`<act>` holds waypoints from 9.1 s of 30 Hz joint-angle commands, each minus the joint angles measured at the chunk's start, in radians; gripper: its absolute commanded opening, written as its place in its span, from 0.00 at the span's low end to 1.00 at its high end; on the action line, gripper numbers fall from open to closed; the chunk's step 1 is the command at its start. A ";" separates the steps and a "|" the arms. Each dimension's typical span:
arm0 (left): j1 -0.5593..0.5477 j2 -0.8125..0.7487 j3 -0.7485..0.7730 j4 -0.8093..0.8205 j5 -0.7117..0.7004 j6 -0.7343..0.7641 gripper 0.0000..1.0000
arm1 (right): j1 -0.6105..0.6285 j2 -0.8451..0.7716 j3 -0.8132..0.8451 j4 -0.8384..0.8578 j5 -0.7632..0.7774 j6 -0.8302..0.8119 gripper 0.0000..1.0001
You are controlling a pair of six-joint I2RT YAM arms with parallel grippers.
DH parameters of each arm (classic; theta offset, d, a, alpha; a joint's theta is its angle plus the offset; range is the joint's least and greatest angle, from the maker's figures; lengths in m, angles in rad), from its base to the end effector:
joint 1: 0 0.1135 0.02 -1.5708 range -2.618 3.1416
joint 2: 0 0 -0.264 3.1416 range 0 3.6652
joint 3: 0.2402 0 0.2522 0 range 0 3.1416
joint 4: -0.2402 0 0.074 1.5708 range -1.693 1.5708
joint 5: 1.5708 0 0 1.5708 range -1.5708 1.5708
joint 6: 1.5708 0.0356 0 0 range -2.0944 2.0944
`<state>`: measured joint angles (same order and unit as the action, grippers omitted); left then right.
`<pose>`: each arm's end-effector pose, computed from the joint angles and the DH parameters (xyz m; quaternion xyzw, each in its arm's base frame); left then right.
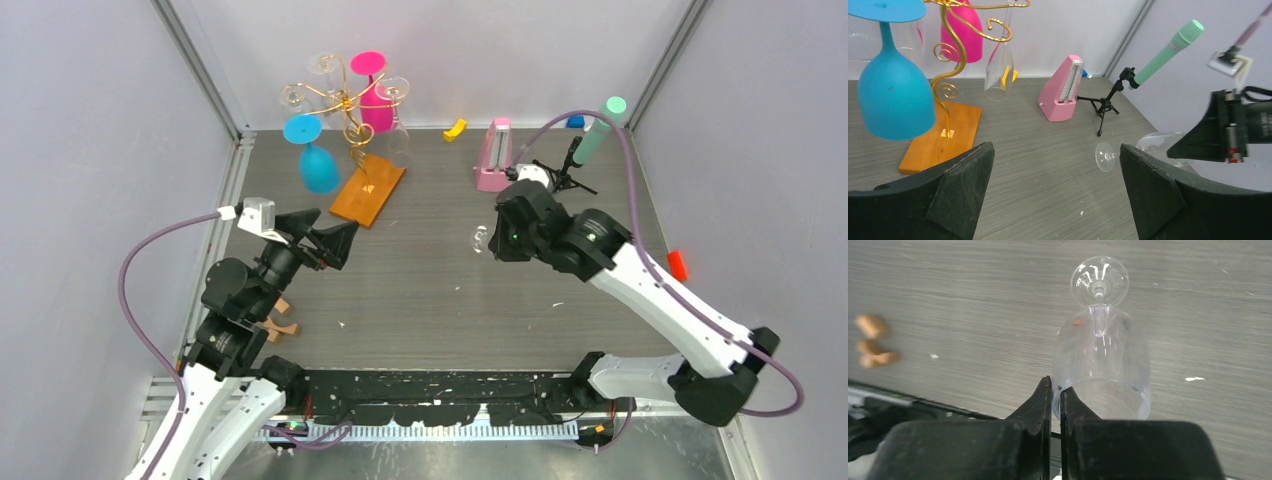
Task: Take the wine glass off the wine glass rack
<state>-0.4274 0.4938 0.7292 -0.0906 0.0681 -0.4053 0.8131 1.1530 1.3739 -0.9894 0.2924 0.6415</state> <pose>0.1083 -0.0520 0.3699 0.0330 0.6534 -0.3261 0.6824 0.1562 0.1502 0.3919 -0.0214 0.9123 0.1567 0.3777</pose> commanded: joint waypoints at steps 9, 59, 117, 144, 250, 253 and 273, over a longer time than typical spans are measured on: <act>-0.002 0.013 0.045 -0.059 0.011 0.033 1.00 | -0.296 0.208 0.084 -0.017 -0.043 -0.119 0.00; -0.002 0.059 0.117 -0.190 -0.130 0.065 1.00 | -0.603 0.460 0.356 -0.167 -0.194 -0.306 0.40; 0.546 0.734 0.628 -0.190 0.128 -0.479 0.63 | -0.603 -0.150 -0.221 0.567 -0.976 0.037 0.51; 0.595 0.746 0.592 -0.091 0.267 -0.584 0.00 | -0.603 -0.165 -0.255 0.588 -0.954 0.064 0.50; 0.297 0.462 0.078 0.769 0.585 -1.601 0.00 | -0.196 0.075 -0.576 2.145 -0.806 0.810 0.37; 0.297 0.454 0.063 0.763 0.579 -1.583 0.00 | -0.194 0.065 -0.578 2.142 -0.809 0.812 0.23; 0.298 0.224 0.078 0.007 0.497 -0.726 1.00 | -0.177 -0.104 -0.280 0.821 -0.602 0.114 0.00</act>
<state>-0.1291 0.7712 0.7712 0.3073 0.5945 -1.5478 0.6266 1.0832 0.9970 0.3374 -0.4404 1.0637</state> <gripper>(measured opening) 0.978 0.040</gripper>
